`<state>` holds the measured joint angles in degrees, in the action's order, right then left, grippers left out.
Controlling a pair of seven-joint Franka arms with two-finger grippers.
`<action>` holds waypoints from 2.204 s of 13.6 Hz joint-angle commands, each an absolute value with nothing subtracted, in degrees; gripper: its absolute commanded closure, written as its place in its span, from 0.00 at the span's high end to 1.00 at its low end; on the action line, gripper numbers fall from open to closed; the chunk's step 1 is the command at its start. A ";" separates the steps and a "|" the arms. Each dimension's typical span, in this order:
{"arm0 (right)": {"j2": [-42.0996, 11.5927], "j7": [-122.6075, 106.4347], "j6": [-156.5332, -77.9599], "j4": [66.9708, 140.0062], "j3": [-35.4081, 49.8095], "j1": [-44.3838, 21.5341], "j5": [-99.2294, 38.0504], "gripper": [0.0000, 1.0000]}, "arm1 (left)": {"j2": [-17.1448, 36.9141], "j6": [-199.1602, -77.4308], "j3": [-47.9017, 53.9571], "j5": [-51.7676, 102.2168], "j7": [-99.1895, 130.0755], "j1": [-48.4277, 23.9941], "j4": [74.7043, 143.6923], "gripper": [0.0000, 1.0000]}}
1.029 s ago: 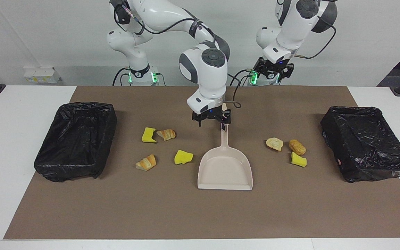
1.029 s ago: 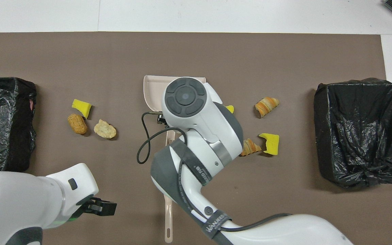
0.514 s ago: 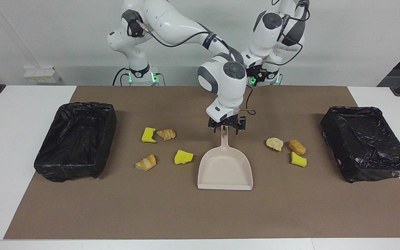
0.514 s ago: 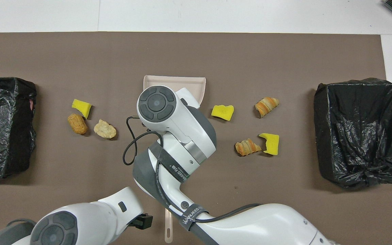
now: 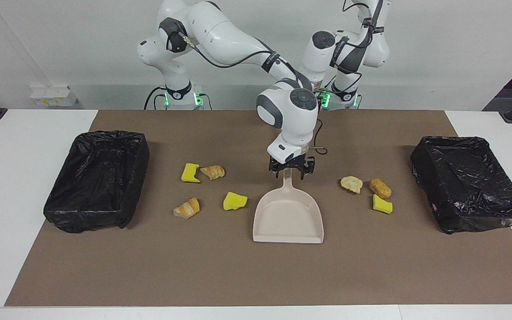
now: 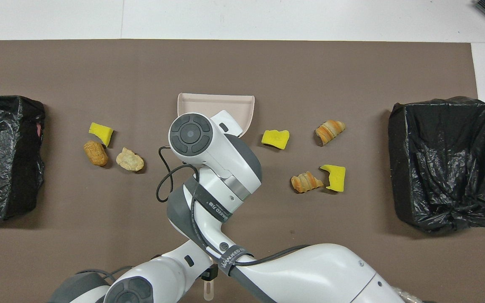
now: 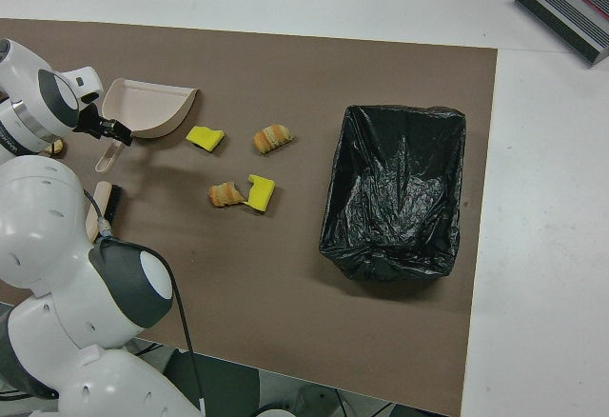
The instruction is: Sweep and dump trash in bin
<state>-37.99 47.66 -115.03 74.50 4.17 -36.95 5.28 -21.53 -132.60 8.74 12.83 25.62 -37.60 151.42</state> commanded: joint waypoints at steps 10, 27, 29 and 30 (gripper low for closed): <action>-36.21 43.77 -118.74 80.07 4.83 -35.86 5.36 0.73 | -14.94 -139.22 7.73 13.36 29.27 -41.84 151.08 0.18; -35.25 39.05 -119.53 79.89 4.92 -34.98 1.94 0.00 | -25.93 -109.54 7.03 13.18 11.52 -22.78 145.47 0.00; -34.02 33.61 -119.01 79.98 4.92 -34.02 1.93 0.00 | -26.19 -105.05 6.59 12.66 11.34 -18.66 142.93 0.00; -33.67 30.53 -118.57 79.89 4.92 -33.93 1.93 0.00 | -26.28 -102.94 6.59 12.31 11.34 -15.94 141.08 0.00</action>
